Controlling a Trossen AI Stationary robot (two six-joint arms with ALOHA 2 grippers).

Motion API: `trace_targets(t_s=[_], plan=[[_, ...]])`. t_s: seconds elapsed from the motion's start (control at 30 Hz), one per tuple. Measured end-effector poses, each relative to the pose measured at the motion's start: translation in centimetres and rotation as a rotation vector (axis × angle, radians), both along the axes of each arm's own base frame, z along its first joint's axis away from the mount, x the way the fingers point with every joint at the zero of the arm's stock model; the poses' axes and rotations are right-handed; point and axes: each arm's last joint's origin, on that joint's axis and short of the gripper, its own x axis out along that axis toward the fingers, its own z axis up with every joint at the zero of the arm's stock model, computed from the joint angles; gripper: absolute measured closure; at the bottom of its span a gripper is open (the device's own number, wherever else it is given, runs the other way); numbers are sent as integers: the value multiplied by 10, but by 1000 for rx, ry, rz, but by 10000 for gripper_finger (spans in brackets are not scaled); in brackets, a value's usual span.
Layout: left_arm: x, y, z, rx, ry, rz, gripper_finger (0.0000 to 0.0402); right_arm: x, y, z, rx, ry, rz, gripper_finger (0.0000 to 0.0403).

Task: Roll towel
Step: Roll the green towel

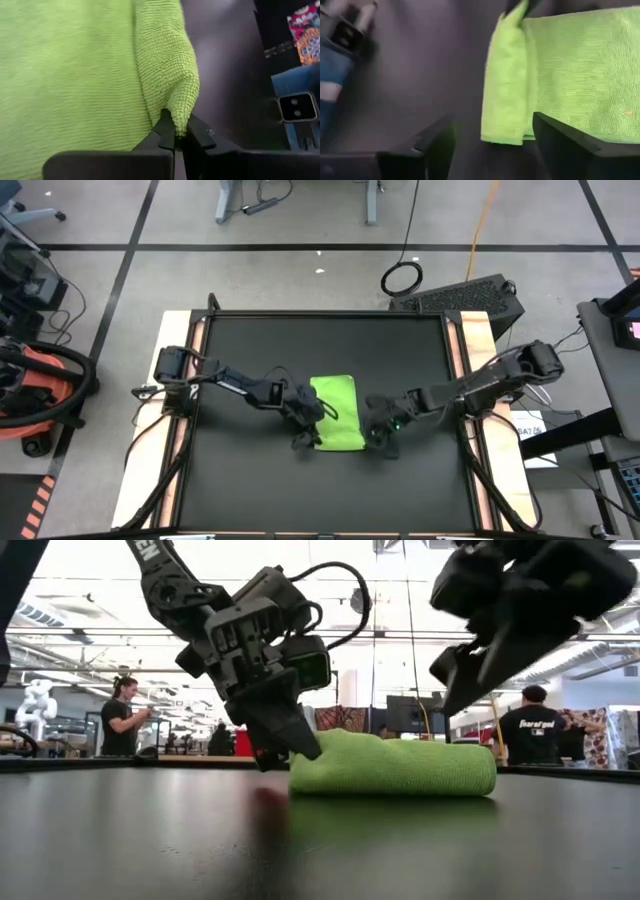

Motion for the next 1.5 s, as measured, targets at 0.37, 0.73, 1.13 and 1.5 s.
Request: trace_targets(t_s=[0.37,0.73,1.13,1.5], plan=[[1,2,-12,-102,94,25,383,-8,50,-20,-282,-26,-19,196],[1,2,-13,-147,138,57,381,-1,65,-45,-377,-43,-37,187],[-1,1,-14,-181,169,58,378,9,67,-69,-295,-9,-125,275],[-2,-5,-5,-141,103,5,189,21,46,-66,-75,51,-99,385]])
